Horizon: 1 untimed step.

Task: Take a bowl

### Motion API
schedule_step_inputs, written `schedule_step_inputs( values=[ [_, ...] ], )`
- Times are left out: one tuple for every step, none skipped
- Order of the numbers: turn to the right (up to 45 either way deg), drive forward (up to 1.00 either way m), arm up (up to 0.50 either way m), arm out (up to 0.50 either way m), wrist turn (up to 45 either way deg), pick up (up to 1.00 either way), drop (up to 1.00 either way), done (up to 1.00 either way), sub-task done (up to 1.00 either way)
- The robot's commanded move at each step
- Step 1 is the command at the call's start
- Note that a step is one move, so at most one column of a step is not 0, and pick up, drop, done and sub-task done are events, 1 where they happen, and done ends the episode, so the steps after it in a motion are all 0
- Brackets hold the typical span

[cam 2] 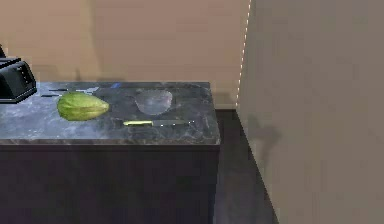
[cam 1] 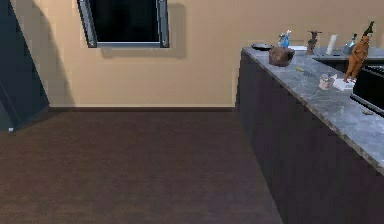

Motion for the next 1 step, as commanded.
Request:
schedule_step_inputs(
  values=[
    [0.0, 0.00, 0.50, 0.00, 0.0, 0.00, 0.00, 0.00, 0.00]
  ],
)
